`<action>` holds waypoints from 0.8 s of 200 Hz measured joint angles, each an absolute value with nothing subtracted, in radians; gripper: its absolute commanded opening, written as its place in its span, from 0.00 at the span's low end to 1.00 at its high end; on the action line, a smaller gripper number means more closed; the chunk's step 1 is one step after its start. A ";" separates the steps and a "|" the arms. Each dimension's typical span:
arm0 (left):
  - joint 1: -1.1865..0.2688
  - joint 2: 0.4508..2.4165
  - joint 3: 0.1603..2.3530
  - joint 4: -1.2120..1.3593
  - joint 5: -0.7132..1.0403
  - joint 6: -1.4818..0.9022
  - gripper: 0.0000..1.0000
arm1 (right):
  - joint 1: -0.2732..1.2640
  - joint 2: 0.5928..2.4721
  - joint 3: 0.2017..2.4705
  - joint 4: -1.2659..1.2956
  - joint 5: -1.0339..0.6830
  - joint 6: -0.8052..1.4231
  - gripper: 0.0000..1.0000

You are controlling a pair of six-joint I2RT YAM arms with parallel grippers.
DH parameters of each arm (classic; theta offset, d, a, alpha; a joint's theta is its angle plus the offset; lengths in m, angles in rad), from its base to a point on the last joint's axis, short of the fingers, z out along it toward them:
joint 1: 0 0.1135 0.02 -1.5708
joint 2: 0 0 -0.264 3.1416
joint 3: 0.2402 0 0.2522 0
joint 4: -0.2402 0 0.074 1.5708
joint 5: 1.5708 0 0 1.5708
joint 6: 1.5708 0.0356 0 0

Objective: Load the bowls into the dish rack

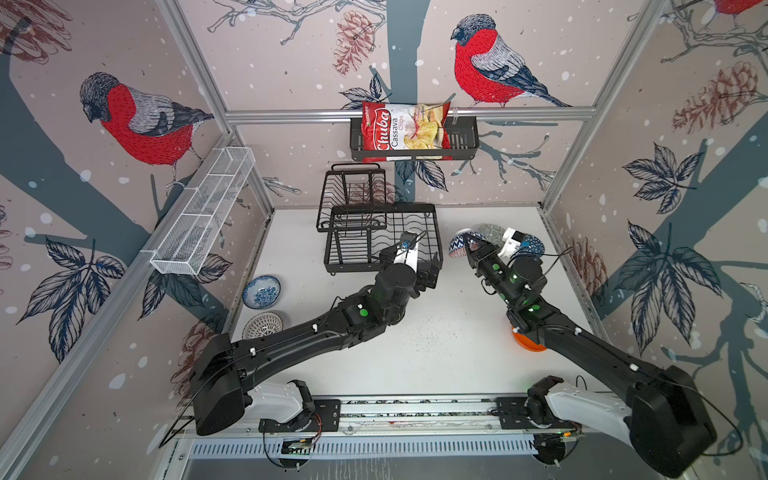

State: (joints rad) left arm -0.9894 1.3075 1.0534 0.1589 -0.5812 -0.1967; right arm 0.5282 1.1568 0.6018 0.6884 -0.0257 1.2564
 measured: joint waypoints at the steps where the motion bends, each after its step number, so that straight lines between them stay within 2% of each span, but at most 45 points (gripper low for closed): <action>1: -0.984 1.306 1.058 0.152 -0.576 -0.200 0.98 | 0.529 1.160 0.602 0.691 -0.026 1.256 0.00; 25: -0.919 1.289 1.135 0.057 -0.522 -0.233 0.98 | 0.540 1.273 0.618 0.762 -0.024 1.256 0.00; 70: -0.781 1.312 1.250 -0.047 -0.364 -0.258 0.98 | 0.551 1.515 0.795 0.826 -0.045 1.256 0.00; 123: -0.597 1.460 1.457 -0.193 -0.169 -0.228 0.97 | 0.561 1.810 1.019 0.884 -0.068 1.287 0.00; 160: -0.548 1.525 1.530 -0.283 -0.083 -0.154 0.98 | 0.573 1.977 1.185 0.896 -0.088 1.293 0.00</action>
